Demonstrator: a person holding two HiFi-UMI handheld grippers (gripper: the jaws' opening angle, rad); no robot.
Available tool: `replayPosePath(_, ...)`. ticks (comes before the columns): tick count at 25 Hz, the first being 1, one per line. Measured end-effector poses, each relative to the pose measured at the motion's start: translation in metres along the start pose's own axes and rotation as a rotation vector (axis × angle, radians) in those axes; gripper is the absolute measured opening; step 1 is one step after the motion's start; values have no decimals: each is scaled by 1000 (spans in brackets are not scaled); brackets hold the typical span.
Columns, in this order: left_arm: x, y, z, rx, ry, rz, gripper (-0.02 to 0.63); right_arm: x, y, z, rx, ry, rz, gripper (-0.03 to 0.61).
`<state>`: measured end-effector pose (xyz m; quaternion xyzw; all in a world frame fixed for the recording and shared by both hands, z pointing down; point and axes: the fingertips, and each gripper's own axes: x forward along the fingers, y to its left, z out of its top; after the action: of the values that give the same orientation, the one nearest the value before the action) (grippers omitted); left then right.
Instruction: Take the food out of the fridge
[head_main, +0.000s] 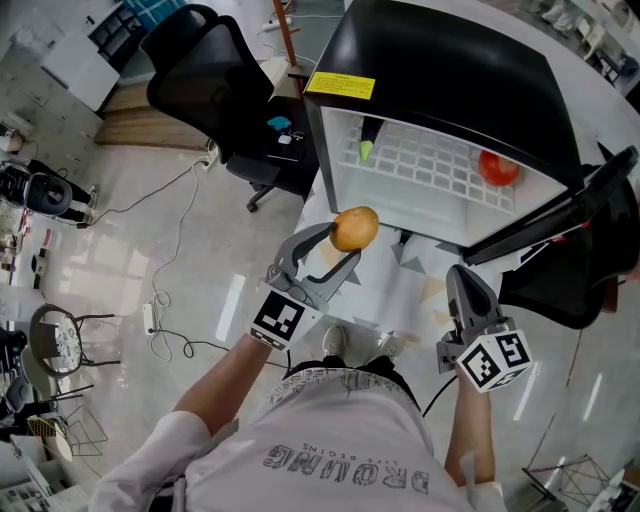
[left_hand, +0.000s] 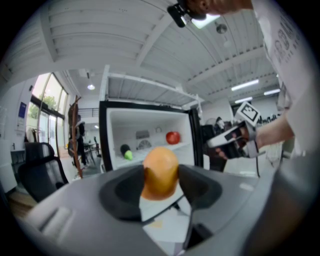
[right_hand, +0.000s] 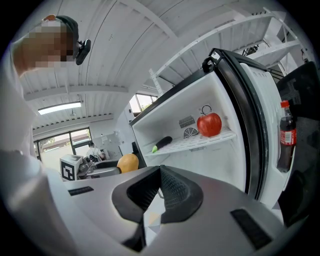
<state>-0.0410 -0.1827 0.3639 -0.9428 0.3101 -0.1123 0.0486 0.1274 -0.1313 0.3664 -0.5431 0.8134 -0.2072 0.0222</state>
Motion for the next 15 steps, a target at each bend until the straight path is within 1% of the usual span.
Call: replayPosePath(15,6,0,-1,2,13,-7,221,3,-4,1,10,-4,8,-12)
